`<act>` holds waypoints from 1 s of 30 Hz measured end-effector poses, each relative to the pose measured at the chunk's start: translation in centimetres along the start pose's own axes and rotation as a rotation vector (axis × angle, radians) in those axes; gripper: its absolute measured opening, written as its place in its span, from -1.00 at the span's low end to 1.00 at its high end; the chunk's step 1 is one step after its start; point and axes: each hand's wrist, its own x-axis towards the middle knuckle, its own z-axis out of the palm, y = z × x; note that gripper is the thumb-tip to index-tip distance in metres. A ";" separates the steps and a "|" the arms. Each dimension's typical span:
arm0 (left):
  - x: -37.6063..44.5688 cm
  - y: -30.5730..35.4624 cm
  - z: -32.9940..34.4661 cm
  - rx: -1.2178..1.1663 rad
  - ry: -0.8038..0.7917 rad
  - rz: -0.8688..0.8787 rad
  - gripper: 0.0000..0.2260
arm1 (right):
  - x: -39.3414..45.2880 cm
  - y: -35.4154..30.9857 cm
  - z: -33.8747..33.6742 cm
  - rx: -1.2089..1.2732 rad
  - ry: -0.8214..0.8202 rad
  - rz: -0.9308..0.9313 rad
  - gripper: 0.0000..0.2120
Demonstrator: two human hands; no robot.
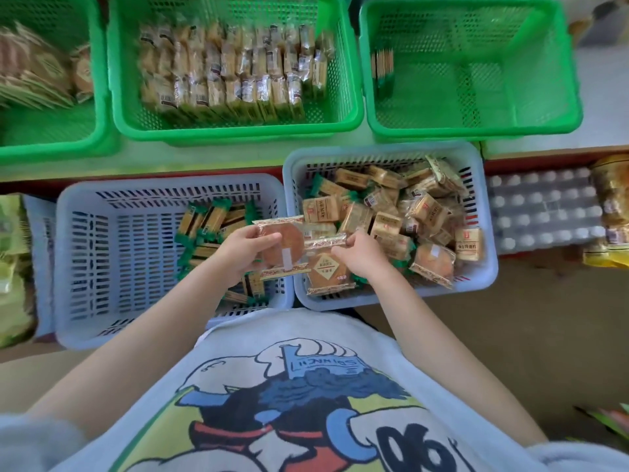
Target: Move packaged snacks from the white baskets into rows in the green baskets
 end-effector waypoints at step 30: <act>-0.8 -1.7 0.6 -0.113 -0.243 0.104 -0.37 | -3.8 0.2 0.8 0.617 0.031 -0.174 -0.85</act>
